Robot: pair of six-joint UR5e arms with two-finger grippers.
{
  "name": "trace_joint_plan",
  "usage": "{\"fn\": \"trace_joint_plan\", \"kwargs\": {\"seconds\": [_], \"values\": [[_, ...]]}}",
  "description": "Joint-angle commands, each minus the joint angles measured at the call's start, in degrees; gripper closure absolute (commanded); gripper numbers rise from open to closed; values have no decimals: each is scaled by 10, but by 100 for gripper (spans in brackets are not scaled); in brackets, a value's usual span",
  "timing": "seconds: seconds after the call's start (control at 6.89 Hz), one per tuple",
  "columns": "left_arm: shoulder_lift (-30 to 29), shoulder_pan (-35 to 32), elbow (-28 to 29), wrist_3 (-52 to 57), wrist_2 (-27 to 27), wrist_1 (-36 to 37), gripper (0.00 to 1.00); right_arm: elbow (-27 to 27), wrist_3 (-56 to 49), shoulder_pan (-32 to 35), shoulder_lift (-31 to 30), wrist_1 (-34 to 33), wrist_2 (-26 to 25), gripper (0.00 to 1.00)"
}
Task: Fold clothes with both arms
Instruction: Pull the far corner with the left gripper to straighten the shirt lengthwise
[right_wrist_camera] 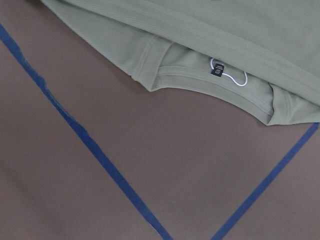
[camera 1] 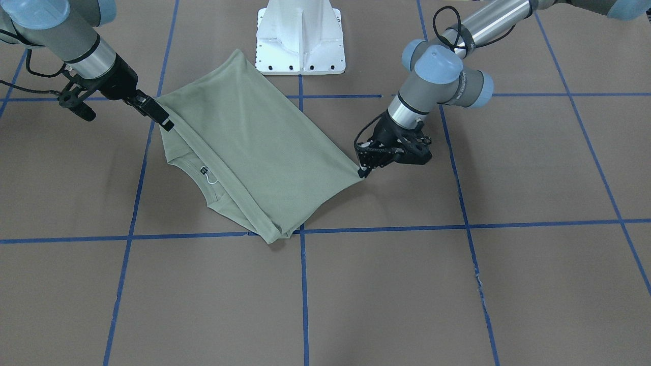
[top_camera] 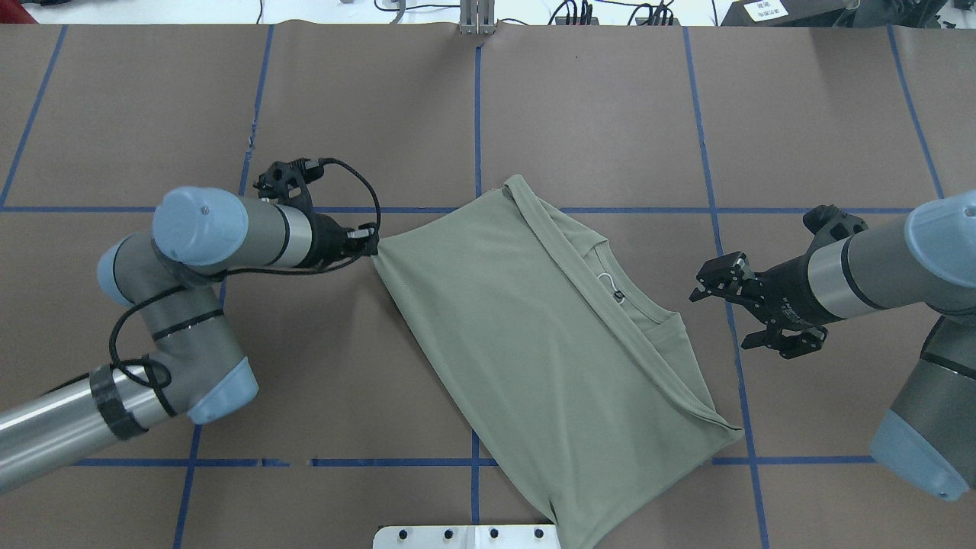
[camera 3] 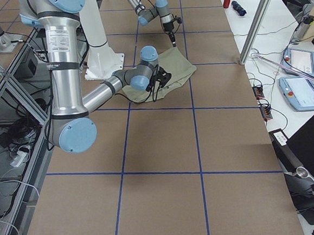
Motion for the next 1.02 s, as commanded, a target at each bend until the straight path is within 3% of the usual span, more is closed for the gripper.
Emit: {"fn": "trace_joint_plan", "kwargs": {"seconds": [0.0, 0.15, 0.29, 0.58, 0.73, 0.87], "values": [[-117, -93, 145, 59, -53, -16, 100, -1, 0, 29, 8, 0, 0, 0], [-202, -108, 280, 59, -54, -84, 100, -1, 0, 41, 15, 0, 1, 0], [-234, -119, 346, 61, -54, -116, 100, -1, 0, 44, 16, 0, 2, 0], [-255, -126, 406, 83, -54, -161, 100, -8, 0, 44, 26, 4, -18, 0], [-253, -126, 406, 83, -55, -163, 76, -30, 1, 40, 58, -3, -30, 0], [-231, -134, 326, 78, -99, -149, 33, -53, 0, 34, 75, -2, -31, 0]]}}
